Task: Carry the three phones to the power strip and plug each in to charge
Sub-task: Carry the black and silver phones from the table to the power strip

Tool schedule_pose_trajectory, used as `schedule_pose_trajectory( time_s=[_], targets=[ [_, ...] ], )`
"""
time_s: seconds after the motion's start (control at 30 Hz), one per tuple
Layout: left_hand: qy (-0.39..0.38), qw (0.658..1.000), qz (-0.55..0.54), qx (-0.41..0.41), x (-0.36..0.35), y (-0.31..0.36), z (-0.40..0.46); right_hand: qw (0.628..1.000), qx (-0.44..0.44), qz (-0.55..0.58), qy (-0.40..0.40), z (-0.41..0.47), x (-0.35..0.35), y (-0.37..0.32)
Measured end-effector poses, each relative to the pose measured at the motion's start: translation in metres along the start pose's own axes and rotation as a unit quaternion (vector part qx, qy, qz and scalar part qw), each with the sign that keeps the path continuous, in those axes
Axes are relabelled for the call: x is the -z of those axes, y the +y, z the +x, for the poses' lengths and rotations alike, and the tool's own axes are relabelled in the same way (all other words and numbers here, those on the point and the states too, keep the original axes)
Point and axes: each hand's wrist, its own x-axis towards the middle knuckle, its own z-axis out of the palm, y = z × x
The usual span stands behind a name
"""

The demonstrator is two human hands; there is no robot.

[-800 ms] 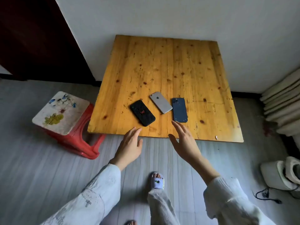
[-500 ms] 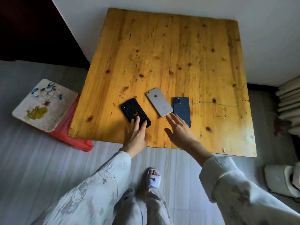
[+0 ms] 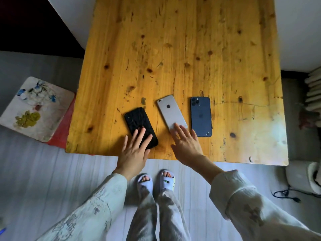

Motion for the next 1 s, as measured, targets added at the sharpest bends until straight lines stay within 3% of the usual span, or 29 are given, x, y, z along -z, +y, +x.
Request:
schedule_pose_trajectory(
  time_s=[0.1,0.2,0.3,0.37,0.43,0.57,0.8,0.87,1.0],
  targets=[
    [0.041,0.998,-0.048,-0.006,0.007,-0.010,-0.015,0.999,0.002,0.025,-0.023,-0.017,-0.006,-0.012],
    [0.075,0.993,-0.088,0.007,0.011,-0.013,-0.018,0.988,-0.034,0.149,0.021,-0.021,0.000,-0.020],
    [0.088,0.978,-0.146,0.119,0.013,-0.005,-0.010,0.960,-0.119,0.232,0.101,-0.007,0.010,-0.022],
    [0.070,0.957,-0.170,0.226,0.014,0.002,-0.001,0.951,-0.172,0.234,0.108,0.008,0.015,-0.021],
    [0.050,0.945,-0.174,0.271,0.014,0.009,0.008,0.952,-0.201,0.211,0.093,0.020,0.015,-0.023],
    [0.043,0.936,-0.179,0.301,0.020,0.021,0.021,0.953,-0.239,0.160,0.098,0.028,0.005,-0.033],
    [0.018,0.931,-0.197,0.307,0.035,0.016,0.039,0.925,-0.308,0.207,0.080,0.037,0.011,-0.040],
    [0.022,0.916,-0.244,0.317,0.034,0.015,0.040,0.916,-0.328,0.219,0.076,0.035,0.011,-0.041],
    [0.055,0.845,-0.416,0.331,0.035,0.004,0.034,0.898,-0.352,0.259,0.051,0.031,0.010,-0.028]
  ],
)
